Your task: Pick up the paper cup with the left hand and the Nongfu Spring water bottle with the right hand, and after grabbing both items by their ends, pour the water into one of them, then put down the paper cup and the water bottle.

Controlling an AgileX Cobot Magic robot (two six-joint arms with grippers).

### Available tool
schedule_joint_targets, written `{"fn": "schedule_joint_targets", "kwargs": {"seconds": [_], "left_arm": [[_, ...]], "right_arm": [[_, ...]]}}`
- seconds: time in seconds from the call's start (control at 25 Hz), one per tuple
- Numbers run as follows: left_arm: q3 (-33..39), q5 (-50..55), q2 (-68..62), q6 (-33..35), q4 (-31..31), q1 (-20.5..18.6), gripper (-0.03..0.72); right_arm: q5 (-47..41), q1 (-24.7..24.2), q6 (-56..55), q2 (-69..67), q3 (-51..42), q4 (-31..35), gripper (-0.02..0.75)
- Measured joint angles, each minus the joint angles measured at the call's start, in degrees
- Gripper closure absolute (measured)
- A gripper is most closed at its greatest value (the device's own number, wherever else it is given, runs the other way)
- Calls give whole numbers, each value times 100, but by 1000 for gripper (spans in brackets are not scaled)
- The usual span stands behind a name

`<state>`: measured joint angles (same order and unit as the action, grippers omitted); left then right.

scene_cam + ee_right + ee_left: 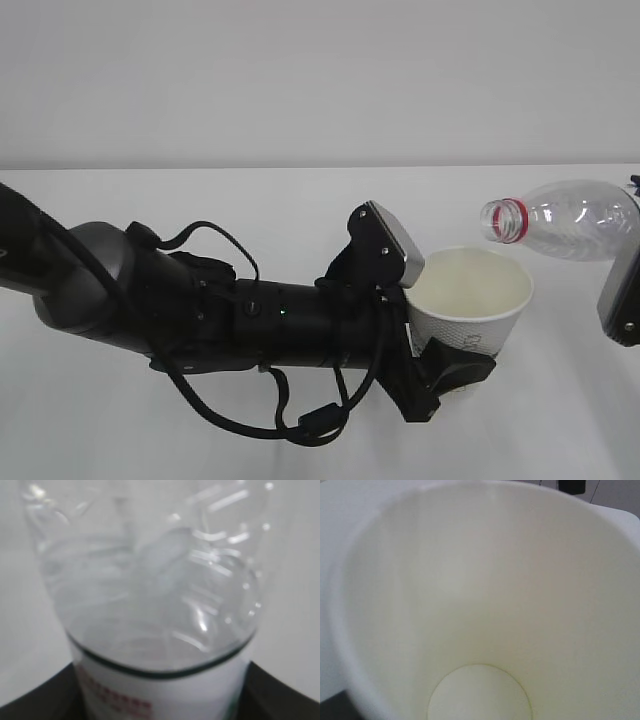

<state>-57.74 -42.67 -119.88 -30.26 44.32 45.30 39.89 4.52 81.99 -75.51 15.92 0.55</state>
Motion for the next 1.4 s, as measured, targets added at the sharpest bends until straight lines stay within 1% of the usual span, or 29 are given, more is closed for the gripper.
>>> {"fn": "schedule_joint_targets", "kwargs": {"seconds": [0.24, 0.48, 1.4], "left_arm": [[0, 0, 0, 0, 0, 0, 154], [0, 0, 0, 0, 0, 0, 154], [0, 0, 0, 0, 0, 0, 154]], "right_arm": [[23, 0, 135, 0, 0, 0, 298], [398, 0, 165, 0, 0, 0, 298], [410, 0, 506, 0, 0, 0, 304]]}}
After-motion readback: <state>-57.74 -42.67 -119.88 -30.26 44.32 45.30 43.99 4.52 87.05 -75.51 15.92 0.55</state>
